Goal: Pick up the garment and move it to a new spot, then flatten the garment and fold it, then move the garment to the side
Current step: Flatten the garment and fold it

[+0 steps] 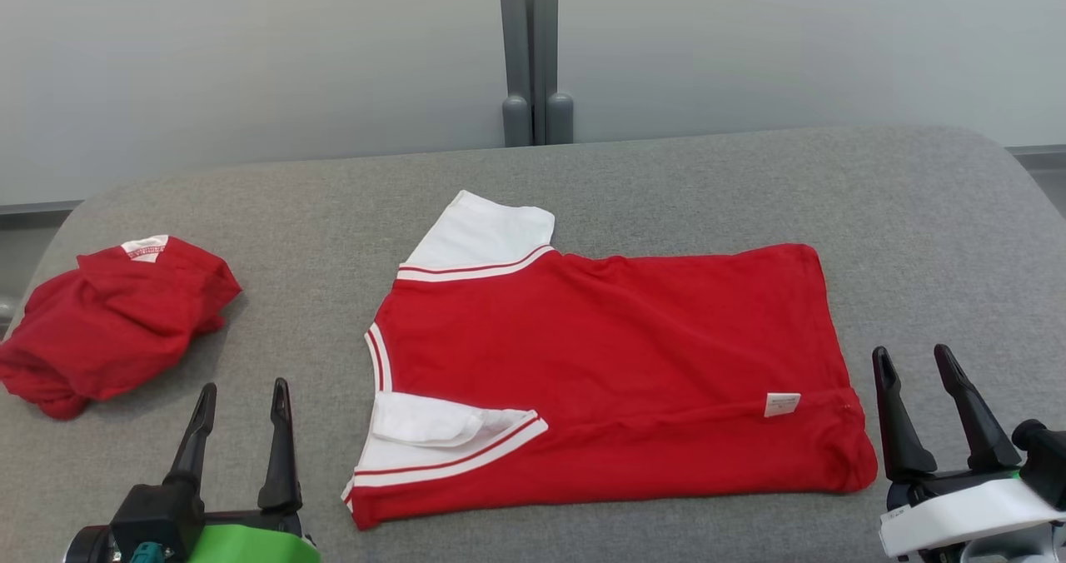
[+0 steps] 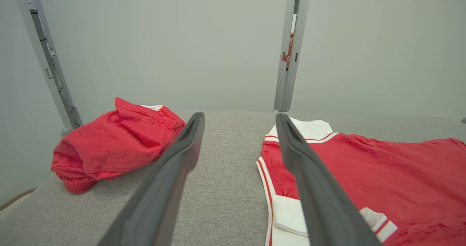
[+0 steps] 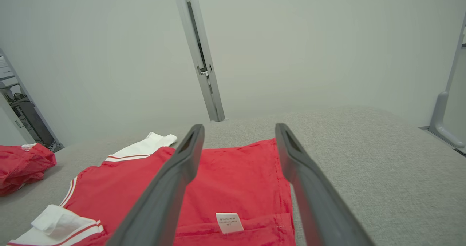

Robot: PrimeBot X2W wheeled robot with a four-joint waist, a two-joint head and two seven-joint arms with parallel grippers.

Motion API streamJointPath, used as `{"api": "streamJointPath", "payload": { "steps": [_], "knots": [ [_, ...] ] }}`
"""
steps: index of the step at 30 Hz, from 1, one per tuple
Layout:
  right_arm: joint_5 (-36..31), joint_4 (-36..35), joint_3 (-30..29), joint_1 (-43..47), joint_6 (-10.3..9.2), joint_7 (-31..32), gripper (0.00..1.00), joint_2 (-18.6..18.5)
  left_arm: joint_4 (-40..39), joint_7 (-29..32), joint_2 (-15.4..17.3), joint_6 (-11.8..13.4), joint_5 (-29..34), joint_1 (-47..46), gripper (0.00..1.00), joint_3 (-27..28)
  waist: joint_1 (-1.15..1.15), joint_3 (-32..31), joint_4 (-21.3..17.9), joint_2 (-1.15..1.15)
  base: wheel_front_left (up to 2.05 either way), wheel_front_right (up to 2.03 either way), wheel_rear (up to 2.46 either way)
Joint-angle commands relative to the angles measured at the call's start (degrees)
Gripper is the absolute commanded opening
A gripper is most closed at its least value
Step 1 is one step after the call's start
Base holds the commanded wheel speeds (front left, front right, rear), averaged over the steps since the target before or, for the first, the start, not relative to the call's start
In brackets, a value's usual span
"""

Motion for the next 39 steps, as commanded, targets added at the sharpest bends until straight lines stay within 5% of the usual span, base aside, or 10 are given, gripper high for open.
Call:
{"api": "streamJointPath", "payload": {
  "steps": [1, 39],
  "knots": [
    [-0.5, -0.4, -0.1, 0.7, -0.05, 0.2, 1.0, 0.2, -0.2, 0.0, 0.1, 0.1, 0.4, 0.7, 1.0, 0.3, 0.0, -0.1, 0.2, 0.0, 0.0, 0.0, 0.0],
    [-4.3, -1.2, 0.3, 1.1, -0.05, 5.7, 1.0, 1.3, 0.4, 3.9, 2.0, 1.6, 0.0, -1.2, 1.0, -0.7, 0.0, 0.4, 0.9, 0.0, 0.0, 0.0, 0.0]
  ]
}}
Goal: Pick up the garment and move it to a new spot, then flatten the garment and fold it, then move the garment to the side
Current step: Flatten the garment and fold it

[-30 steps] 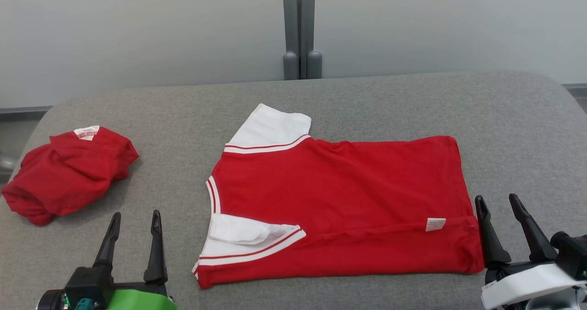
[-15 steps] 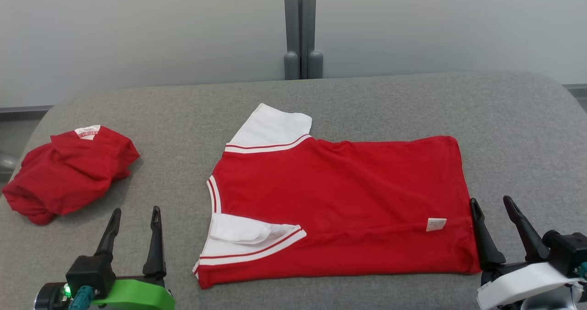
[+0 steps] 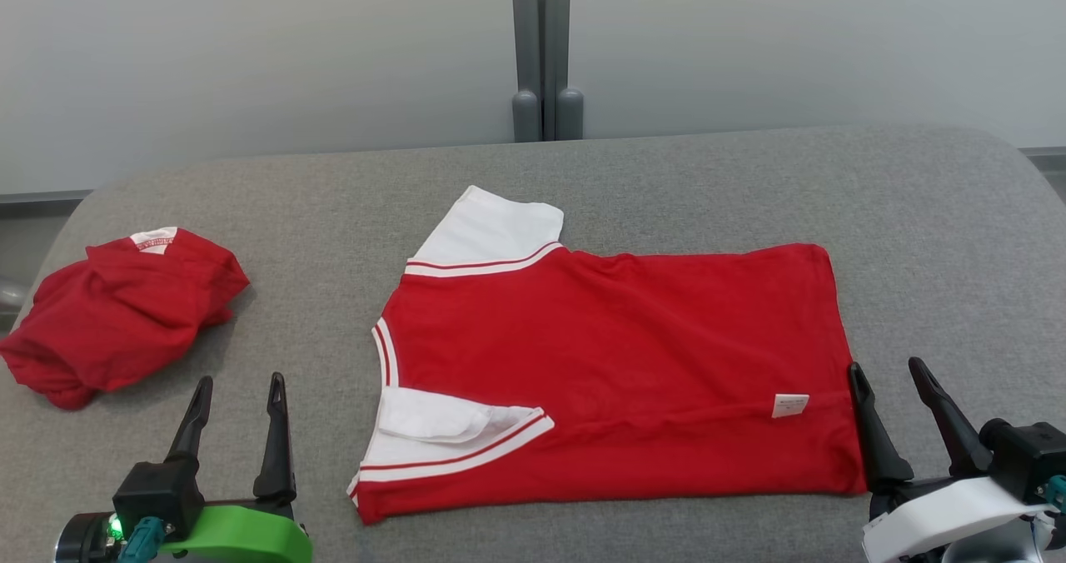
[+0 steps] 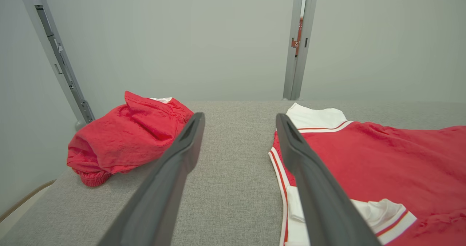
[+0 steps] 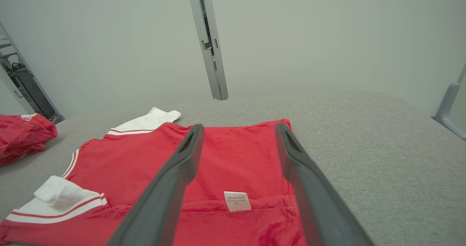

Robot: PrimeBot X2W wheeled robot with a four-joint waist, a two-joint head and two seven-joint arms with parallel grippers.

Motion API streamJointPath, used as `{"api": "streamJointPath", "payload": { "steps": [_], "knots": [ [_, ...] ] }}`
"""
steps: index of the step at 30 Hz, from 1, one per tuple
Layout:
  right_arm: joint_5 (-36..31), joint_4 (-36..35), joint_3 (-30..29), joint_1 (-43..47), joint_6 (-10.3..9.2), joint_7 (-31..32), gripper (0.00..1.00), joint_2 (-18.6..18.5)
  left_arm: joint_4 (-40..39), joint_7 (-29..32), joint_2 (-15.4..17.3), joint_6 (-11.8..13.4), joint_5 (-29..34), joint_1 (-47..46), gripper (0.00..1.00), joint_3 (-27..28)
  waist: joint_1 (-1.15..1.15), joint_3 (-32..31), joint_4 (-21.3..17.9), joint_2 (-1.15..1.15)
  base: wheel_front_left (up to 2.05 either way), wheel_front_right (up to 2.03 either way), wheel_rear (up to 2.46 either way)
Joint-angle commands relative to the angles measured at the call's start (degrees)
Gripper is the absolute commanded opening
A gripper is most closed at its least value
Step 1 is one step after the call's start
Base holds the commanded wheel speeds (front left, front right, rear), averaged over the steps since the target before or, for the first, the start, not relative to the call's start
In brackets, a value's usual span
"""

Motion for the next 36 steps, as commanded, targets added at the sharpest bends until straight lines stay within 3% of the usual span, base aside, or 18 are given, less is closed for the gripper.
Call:
{"api": "streamJointPath", "payload": {
  "steps": [1, 10, 14, 26, 29, 36],
  "knots": [
    [-0.2, -0.1, 0.1, 0.5, -0.05, 0.2, 1.0, -0.3, -0.1, -0.1, 0.4, 0.1, -0.7, 0.3, 1.0, 0.0, 0.0, 0.0, -0.1, 0.0, 0.0, 0.0, 0.0],
    [0.1, 1.3, 0.1, -2.3, -0.05, -0.3, 1.0, -1.1, 0.9, -0.1, 0.8, 0.3, -1.1, -2.3, 1.0, 0.1, 0.0, 0.9, -1.0, 0.0, 0.0, 0.0, 0.0],
    [-0.7, 2.4, 1.0, -6.3, -0.05, -0.5, 1.0, -3.2, 1.9, 0.5, 1.6, -0.5, -0.6, -6.3, 1.0, -0.5, 0.0, 2.7, -2.1, 0.0, 0.0, 0.0, 0.0],
    [2.0, 10.0, 6.3, -29.6, -0.06, 2.0, 1.0, -13.4, 6.7, 5.5, 5.0, -3.2, 2.7, -32.9, 1.0, -4.9, 0.0, 16.6, -6.6, 0.0, 0.0, 0.0, 0.0],
    [3.3, 13.7, 8.6, -35.7, -0.06, 2.6, 1.0, -15.2, 9.9, 6.8, 4.5, -4.1, 2.9, -40.9, 1.0, -6.7, 0.0, 20.6, -7.8, 0.0, 0.0, 0.0, 0.0],
    [6.9, 23.3, 16.0, -46.3, -0.06, 4.1, 1.0, -15.5, 20.2, 9.5, 5.3, -5.4, 3.2, -54.9, 1.0, -10.3, 0.0, 27.3, -11.1, 0.0, 0.0, 0.0, 0.0]
  ]
}}
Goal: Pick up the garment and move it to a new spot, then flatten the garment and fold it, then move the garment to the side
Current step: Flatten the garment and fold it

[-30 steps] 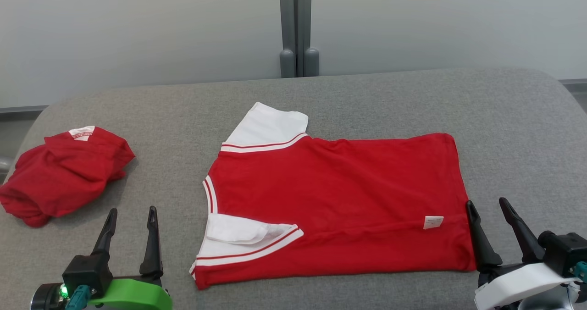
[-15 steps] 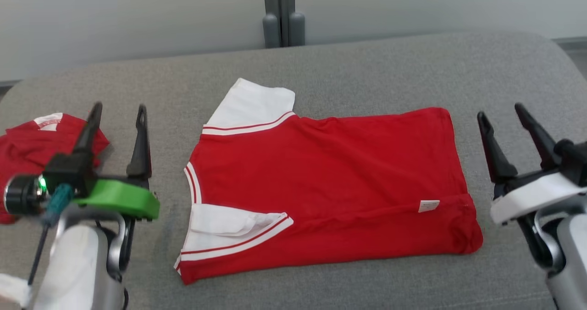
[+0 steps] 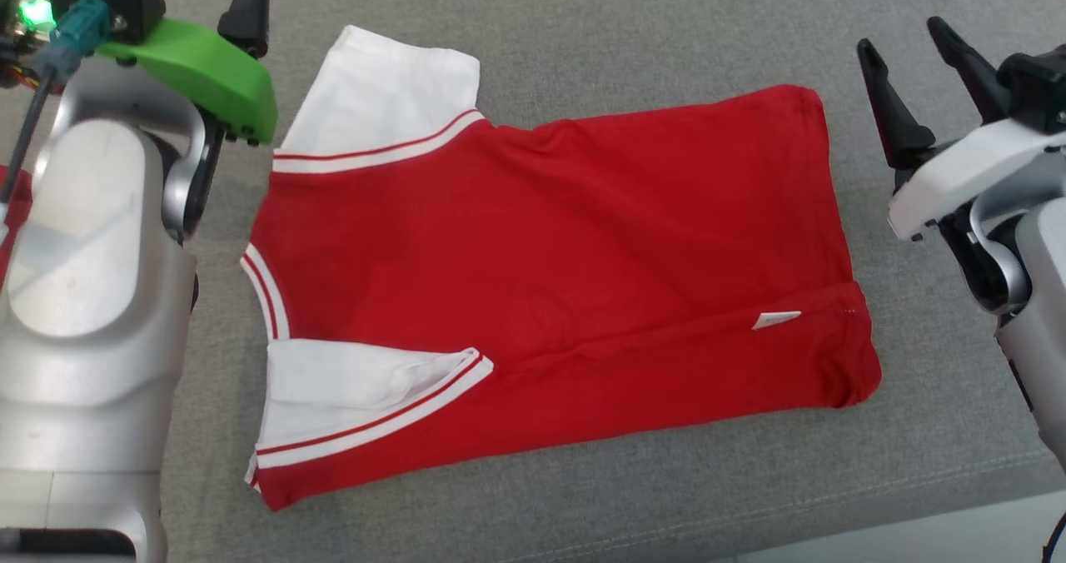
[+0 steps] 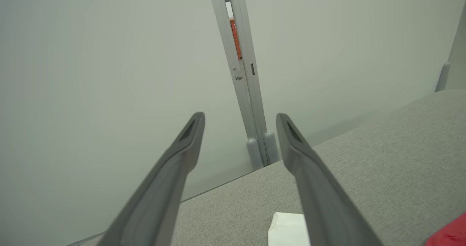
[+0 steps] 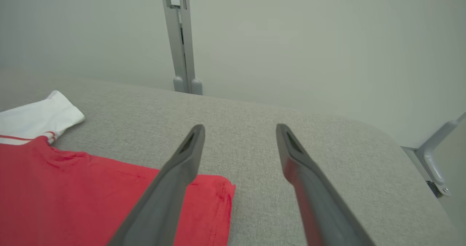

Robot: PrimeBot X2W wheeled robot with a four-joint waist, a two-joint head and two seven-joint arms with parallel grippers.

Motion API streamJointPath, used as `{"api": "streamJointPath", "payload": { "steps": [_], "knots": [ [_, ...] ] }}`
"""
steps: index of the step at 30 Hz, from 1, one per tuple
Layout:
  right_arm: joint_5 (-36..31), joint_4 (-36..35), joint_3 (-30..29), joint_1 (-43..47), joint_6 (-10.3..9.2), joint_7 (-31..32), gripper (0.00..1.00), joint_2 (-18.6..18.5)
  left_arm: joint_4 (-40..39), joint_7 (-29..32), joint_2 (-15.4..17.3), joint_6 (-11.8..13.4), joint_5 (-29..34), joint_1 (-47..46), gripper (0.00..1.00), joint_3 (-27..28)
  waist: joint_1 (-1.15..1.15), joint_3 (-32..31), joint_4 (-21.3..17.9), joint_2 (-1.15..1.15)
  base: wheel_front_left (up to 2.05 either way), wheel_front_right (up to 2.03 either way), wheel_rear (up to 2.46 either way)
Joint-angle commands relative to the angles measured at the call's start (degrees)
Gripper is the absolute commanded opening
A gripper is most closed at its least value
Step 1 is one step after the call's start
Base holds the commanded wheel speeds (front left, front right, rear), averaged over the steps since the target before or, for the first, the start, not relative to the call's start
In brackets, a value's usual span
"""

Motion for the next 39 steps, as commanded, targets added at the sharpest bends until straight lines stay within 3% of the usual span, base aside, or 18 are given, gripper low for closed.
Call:
{"api": "streamJointPath", "payload": {
  "steps": [1, 11, 21, 38, 39],
  "knots": [
    [1.0, 1.7, 1.3, -2.0, -0.07, 0.3, 1.0, 0.3, 2.1, 0.5, 0.5, -0.3, 0.6, -2.6, 1.0, -0.7, 0.0, 6.7, -4.5, 0.0, 0.0, 0.0, 0.0],
    [6.6, 11.2, 11.5, -9.8, -0.08, -0.3, 1.0, 1.7, 18.4, 5.0, 2.6, -0.8, -0.9, -12.1, 1.0, -8.2, 0.0, 10.9, -7.4, 0.0, 0.0, 0.0, 0.0],
    [11.6, 16.2, 18.8, -15.4, -0.07, -3.4, 1.0, 2.8, 27.6, 6.1, 4.6, -0.8, -5.3, -15.7, 1.0, -15.1, 0.0, 12.9, -7.8, 0.0, 0.0, 0.0, 0.0],
    [20.0, 22.2, 26.7, -20.7, -0.07, -6.5, 1.0, 3.4, 35.2, 3.3, 2.3, -0.8, -9.6, -19.5, 1.0, -19.7, 0.0, 13.9, -5.9, 0.0, 0.0, 0.0, 0.0],
    [20.4, 22.6, 27.0, -20.9, -0.07, -6.2, 1.0, 3.4, 35.5, 3.4, 2.0, -0.8, -10.0, -19.5, 0.95, -19.9, 0.0, 14.0, -5.7, 0.0, 0.0, 0.0, 0.0]
  ]
}}
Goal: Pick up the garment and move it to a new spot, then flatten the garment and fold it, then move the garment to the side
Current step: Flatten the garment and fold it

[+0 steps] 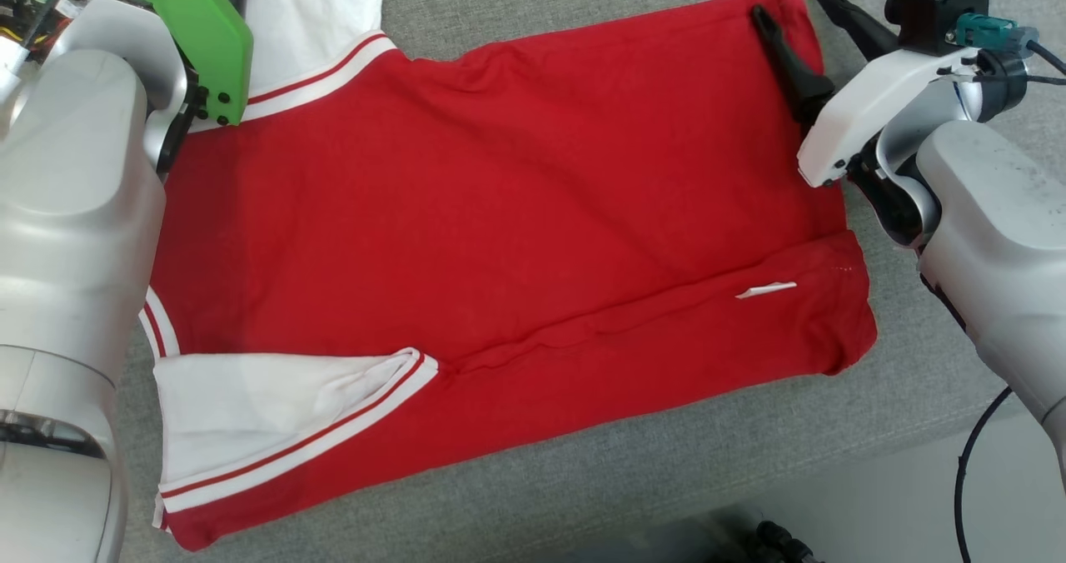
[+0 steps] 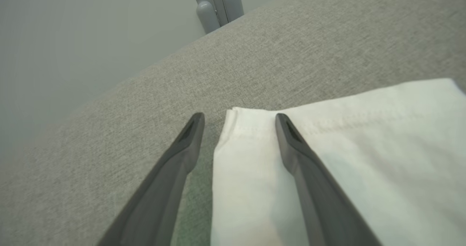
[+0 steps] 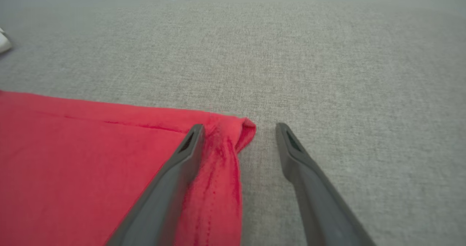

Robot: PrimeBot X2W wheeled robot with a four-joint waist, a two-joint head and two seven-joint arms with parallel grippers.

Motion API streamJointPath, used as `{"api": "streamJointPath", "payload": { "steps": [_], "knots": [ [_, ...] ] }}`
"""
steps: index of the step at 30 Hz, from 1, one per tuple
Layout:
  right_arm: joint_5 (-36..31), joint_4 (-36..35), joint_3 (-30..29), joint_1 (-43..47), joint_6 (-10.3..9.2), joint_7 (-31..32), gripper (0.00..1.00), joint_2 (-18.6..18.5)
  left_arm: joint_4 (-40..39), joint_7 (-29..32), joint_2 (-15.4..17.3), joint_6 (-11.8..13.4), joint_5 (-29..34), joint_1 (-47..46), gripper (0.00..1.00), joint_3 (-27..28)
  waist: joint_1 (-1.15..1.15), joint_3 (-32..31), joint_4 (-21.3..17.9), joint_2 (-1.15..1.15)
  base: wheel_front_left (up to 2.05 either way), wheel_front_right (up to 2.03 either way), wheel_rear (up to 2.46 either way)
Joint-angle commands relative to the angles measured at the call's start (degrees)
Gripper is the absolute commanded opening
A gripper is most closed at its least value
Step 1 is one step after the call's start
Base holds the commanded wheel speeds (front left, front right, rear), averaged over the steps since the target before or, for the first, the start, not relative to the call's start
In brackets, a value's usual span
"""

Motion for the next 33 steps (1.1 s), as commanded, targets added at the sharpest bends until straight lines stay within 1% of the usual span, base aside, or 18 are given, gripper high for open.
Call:
{"api": "streamJointPath", "payload": {
  "steps": [1, 2, 3, 4, 12, 21, 27, 33],
  "knots": [
    [0.8, 0.7, 0.6, -0.7, -0.08, 0.4, 0.8, 0.1, 0.7, -0.1, -0.3, -0.1, -0.9, -0.3, 0.65, -0.5, -0.01, 0.2, 0.3, 0.0, 0.0, 0.0, 0.0],
    [1.5, 1.1, 1.1, -1.0, -0.07, 0.8, 0.42, 0.0, 1.0, -0.1, -0.4, -0.1, -1.2, -0.4, 0.29, -0.7, -0.01, 0.2, 0.5, 0.0, 0.0, 0.0, 0.0],
    [2.1, 1.3, 1.6, -1.1, -0.07, 0.9, 0.16, -0.1, 1.2, -0.3, -0.6, -0.1, -1.3, -0.5, 0.0, -1.1, -0.01, 0.2, 0.7, 0.0, 0.0, 0.0, 0.0],
    [2.5, 1.5, 2.0, -1.1, -0.07, 0.8, 0.0, -0.2, 1.2, -0.6, -0.6, -0.1, -1.6, -0.5, 0.0, -1.4, -0.01, 0.1, 0.9, 0.0, 0.0, 0.0, 0.0],
    [5.1, 2.8, 3.9, -2.1, -0.09, -1.7, 0.0, -1.8, 1.0, -4.6, -1.0, -0.1, -4.0, -1.6, 0.0, -2.4, -0.01, -1.3, 2.5, 0.0, 0.0, 0.0, 0.0],
    [4.2, 2.2, 3.1, 0.5, -0.09, -4.3, 0.0, -3.7, -2.0, -11.8, -2.5, -0.1, -7.3, 1.0, 0.0, -2.2, -0.01, -5.0, 5.5, 0.0, 0.0, 0.0, 0.0],
    [0.8, -2.5, -2.3, 4.7, -0.09, -4.3, 0.0, -6.0, -7.2, -15.0, -3.1, 0.1, -8.8, 4.7, 0.0, -2.0, -0.01, -6.7, 7.6, 0.0, 0.0, 0.0, 0.0],
    [-4.2, -7.2, -8.8, 11.6, -0.09, -4.2, 0.0, -6.9, -16.1, -16.4, -2.6, 1.9, -9.9, 12.2, 0.0, -1.2, -0.01, -8.5, 8.9, 0.0, 0.0, 0.0, 0.0]
  ]
}}
